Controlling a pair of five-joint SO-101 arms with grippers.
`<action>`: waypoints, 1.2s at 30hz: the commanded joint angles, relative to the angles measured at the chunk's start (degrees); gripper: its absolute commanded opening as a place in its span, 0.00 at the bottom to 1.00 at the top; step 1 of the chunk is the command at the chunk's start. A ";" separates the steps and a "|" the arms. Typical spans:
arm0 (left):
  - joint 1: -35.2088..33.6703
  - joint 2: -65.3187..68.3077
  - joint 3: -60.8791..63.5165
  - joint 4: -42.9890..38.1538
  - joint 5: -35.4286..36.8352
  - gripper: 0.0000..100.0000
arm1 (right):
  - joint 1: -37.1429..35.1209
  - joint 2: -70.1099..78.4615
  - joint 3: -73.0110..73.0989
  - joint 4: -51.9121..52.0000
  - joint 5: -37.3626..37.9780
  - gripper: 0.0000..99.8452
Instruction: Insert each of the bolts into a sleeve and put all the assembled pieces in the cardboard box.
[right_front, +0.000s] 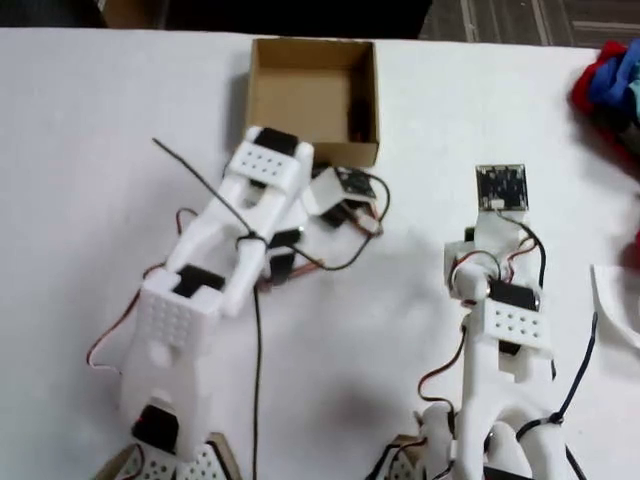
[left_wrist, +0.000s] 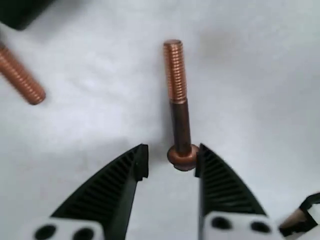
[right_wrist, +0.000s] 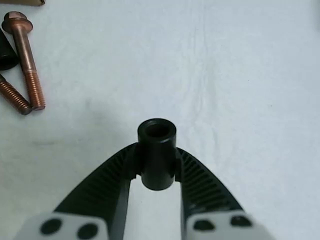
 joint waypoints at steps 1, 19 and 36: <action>0.26 -5.98 -2.07 2.90 8.26 0.10 | 0.48 -2.95 -2.64 -1.10 -0.26 0.02; 6.59 -20.22 21.85 -6.77 54.68 0.03 | 0.48 -2.95 -2.64 -1.10 -0.26 0.02; 6.59 -12.75 21.41 -6.77 60.66 0.03 | 0.48 -2.95 -2.64 -1.10 -0.26 0.02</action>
